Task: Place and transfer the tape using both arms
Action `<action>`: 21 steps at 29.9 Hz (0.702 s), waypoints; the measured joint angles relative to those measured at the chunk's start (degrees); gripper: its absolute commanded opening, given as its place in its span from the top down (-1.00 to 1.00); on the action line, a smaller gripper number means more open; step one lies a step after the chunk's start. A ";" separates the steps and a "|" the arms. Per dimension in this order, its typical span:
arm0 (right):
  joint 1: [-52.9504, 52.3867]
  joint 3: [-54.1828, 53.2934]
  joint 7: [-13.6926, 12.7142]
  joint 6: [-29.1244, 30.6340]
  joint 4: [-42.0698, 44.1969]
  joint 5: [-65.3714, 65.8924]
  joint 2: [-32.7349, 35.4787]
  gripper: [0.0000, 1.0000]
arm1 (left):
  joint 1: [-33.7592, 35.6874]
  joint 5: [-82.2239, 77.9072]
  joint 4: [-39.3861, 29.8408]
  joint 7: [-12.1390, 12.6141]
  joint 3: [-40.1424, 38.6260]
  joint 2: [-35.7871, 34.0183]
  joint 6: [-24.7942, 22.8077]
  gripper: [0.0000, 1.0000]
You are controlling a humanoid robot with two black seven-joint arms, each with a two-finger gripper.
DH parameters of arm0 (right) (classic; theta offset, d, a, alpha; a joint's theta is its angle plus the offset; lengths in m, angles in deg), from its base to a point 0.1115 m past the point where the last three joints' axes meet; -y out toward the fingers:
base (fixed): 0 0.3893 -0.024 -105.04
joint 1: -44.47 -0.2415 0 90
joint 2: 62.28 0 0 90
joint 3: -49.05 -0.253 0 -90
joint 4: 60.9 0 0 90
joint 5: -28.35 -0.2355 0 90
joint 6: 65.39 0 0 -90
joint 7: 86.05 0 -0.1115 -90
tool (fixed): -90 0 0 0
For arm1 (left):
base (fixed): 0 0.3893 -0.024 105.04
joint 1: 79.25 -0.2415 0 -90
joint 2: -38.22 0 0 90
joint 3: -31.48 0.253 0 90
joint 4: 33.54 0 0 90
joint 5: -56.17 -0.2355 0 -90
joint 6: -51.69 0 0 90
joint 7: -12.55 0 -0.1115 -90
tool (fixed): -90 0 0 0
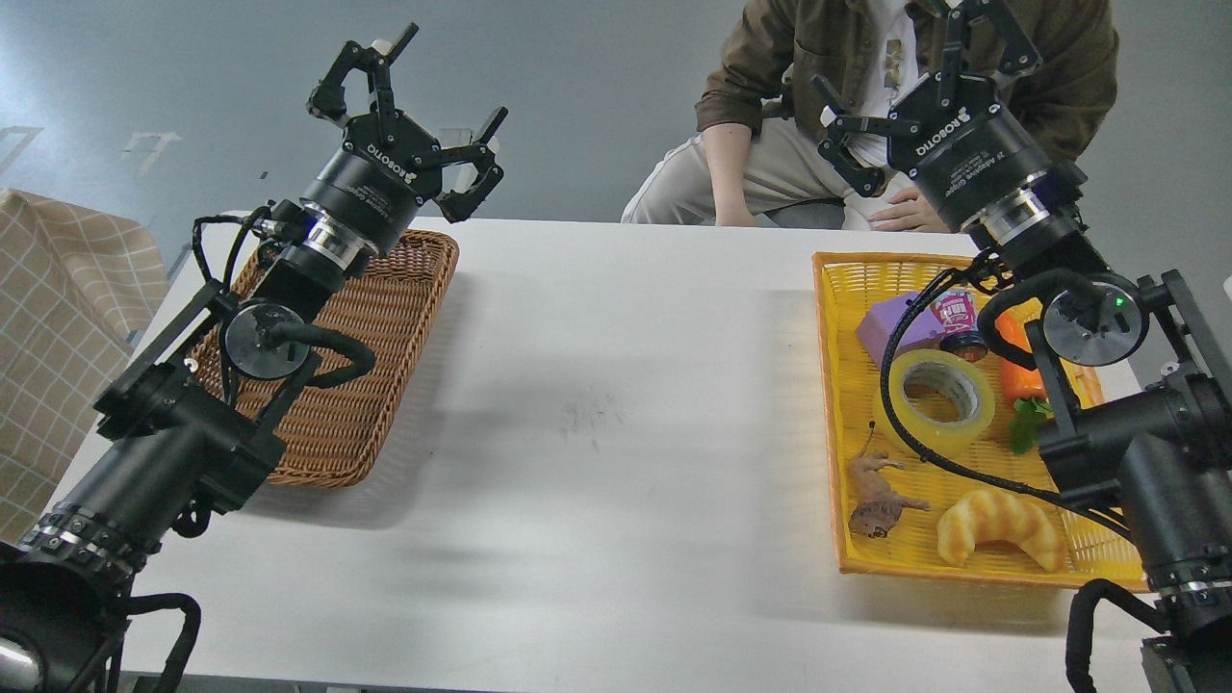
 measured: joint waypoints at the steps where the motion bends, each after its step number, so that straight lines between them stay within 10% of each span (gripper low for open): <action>1: 0.00 0.00 0.00 0.00 0.00 0.00 0.00 -1.00 | 0.00 0.00 0.00 -0.06 -0.04 -0.02 0.00 -0.96; 21: 0.05 0.09 0.00 0.00 0.00 0.00 0.03 -1.00 | 0.00 0.06 0.00 -0.15 -0.09 0.21 0.00 -0.96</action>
